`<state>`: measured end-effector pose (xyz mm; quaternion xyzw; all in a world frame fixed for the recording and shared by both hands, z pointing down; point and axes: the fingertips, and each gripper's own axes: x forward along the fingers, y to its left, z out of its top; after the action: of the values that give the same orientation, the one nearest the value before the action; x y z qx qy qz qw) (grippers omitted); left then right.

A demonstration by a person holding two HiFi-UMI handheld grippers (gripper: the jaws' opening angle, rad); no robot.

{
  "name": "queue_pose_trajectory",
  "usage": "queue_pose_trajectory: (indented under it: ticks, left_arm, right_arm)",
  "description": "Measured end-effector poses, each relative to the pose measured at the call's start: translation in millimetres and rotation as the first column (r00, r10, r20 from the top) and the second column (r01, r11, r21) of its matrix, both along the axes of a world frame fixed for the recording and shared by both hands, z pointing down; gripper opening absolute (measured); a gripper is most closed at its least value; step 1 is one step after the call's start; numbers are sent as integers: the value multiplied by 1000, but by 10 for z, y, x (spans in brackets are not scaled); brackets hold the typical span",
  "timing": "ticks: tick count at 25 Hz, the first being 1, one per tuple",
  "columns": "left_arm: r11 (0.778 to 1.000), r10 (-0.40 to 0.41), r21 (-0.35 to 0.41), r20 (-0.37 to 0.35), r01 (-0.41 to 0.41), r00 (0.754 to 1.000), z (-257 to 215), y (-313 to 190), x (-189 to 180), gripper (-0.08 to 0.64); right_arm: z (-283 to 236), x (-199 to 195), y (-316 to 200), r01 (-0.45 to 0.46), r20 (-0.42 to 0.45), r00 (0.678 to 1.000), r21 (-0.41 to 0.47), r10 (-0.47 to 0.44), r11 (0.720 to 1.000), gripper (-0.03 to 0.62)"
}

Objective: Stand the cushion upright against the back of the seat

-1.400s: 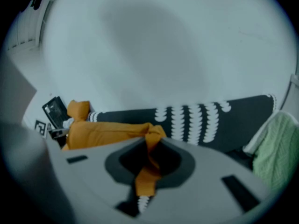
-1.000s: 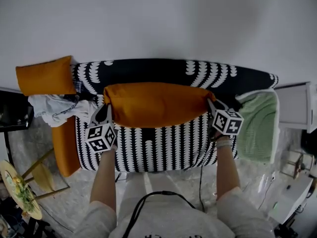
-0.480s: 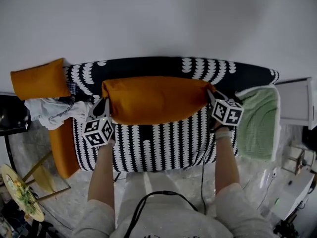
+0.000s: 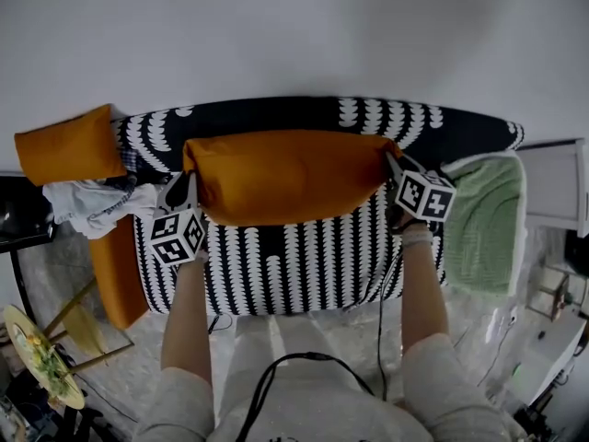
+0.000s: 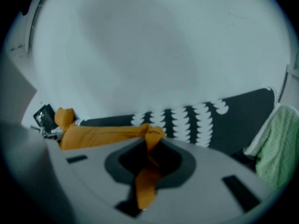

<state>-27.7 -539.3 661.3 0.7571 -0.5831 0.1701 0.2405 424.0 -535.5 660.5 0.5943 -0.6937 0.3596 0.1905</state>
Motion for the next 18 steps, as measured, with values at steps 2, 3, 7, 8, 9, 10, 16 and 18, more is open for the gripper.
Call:
queue_pose_trajectory:
  ticks: [2,3,7,8,9,10,16,18]
  left_arm:
    - [1000,11,0,12,-11,1000,-18,-6,-32,55]
    - [1000,20,0,27,-20,999,-31,-8,-46,55]
    - [1000,28,8,52,-28,998,-85,3,-84,55]
    - [1000,26,13,50,-26,998,-97,9,-88,55]
    - [1000,23,17,46,-23,999,-108,13,-90,55]
    - [1000,19,19,41,-20,999,-119,16,-89,55]
    - [998,44,33,91,-47,995,-189,37,-72,57]
    - [998,48,46,106,-53,993,-231,49,-75,67]
  right_arm:
    - [6,-2,3,-3,0,1000,4,3,1000,57]
    - [9,-2,5,-5,0,1000,5,5,1000,55]
    - [10,5,8,-15,-5,1000,6,15,1000,57]
    - [9,4,7,-16,-7,1000,6,16,1000,55]
    - [9,3,7,-17,-9,1000,7,17,1000,57]
    - [8,4,7,-16,-11,1000,7,16,1000,57]
    - [-2,16,3,-28,-24,999,14,28,1000,56]
    - [-4,17,4,-34,-18,999,19,34,999,57]
